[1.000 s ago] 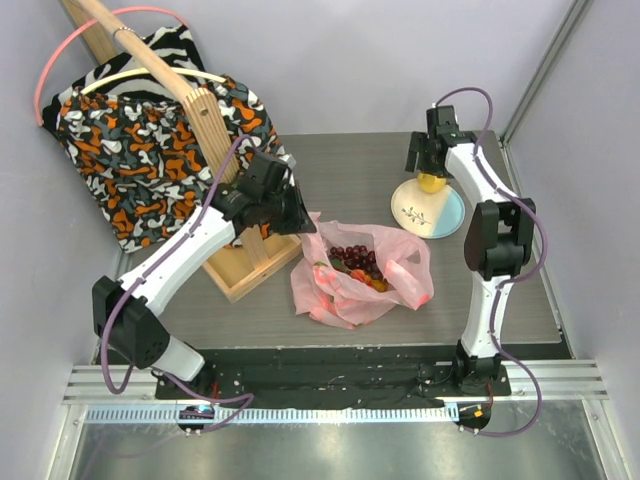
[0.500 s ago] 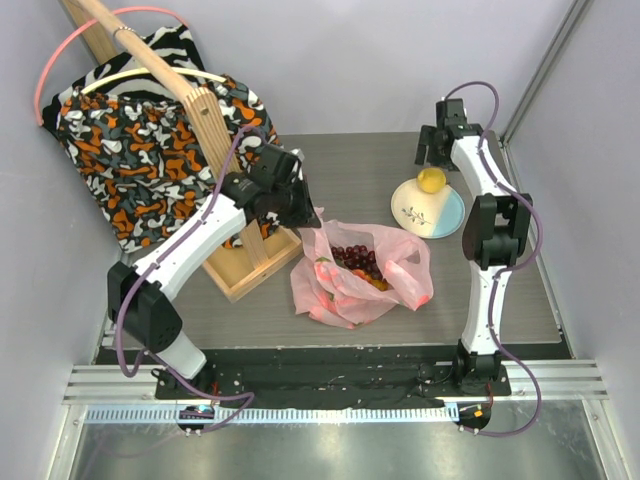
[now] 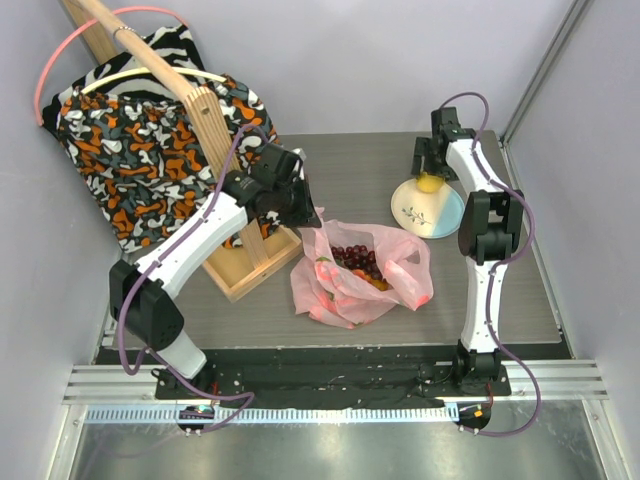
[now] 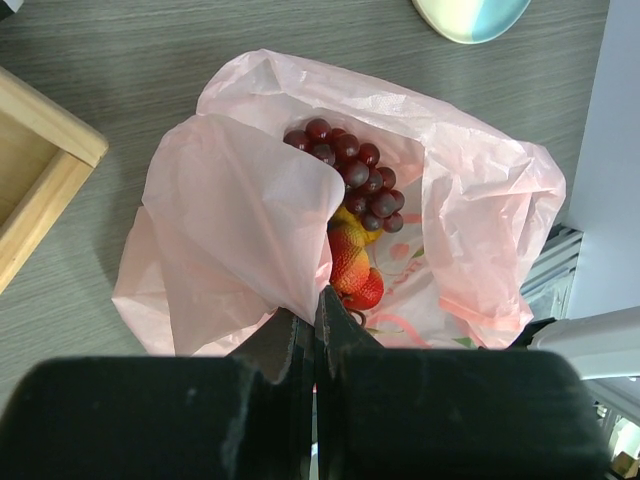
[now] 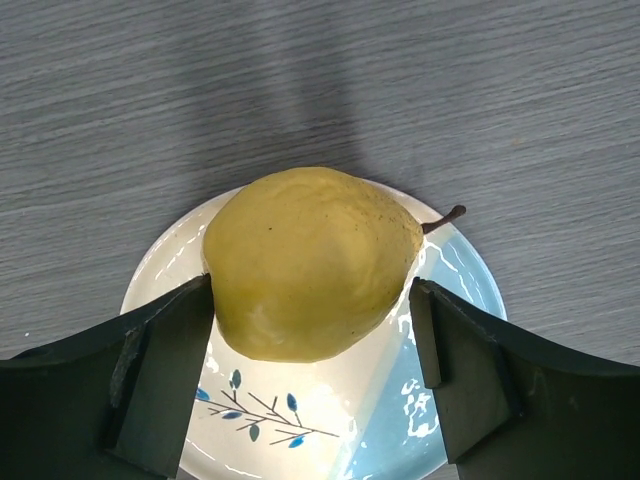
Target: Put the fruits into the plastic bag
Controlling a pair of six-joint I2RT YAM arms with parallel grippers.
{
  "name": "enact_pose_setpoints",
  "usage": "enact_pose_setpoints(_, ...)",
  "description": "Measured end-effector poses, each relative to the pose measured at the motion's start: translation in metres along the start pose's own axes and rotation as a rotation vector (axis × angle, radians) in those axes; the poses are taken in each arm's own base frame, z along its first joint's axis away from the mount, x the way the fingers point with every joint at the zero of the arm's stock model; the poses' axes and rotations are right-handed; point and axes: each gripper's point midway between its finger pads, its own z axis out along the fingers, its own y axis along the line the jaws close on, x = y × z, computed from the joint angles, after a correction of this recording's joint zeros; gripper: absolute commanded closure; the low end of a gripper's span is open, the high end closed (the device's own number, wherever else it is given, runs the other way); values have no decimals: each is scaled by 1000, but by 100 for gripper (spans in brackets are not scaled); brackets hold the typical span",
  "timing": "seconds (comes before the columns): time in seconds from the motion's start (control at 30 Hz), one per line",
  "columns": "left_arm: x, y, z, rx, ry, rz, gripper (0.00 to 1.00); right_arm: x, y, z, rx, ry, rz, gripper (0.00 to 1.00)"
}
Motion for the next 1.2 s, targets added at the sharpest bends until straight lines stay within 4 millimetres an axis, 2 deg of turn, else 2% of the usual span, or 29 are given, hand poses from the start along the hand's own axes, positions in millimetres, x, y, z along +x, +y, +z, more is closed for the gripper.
enact_pose_setpoints(0.33,0,-1,1,3,5,3,100,7,-1,9,4,22,-13,18)
enact_pose_setpoints(0.43,0,-1,1,3,5,3,100,7,-1,9,5,22,-17,24)
enact_pose_setpoints(0.57,0,-1,1,3,5,3,100,7,-1,9,4,22,-21,38)
enact_pose_setpoints(0.7,0,-1,1,3,5,3,100,7,-1,9,0,22,-22,47)
enact_pose_setpoints(0.87,0,-1,1,3,5,3,100,8,1,8,-16,25,-18,55)
enact_pose_setpoints(1.0,0,-1,1,3,5,3,100,14,1,3,-33,37,-16,59)
enact_pose_setpoints(1.2,0,-1,1,4,6,3,100,29,1,-22,-65,65,-14,63)
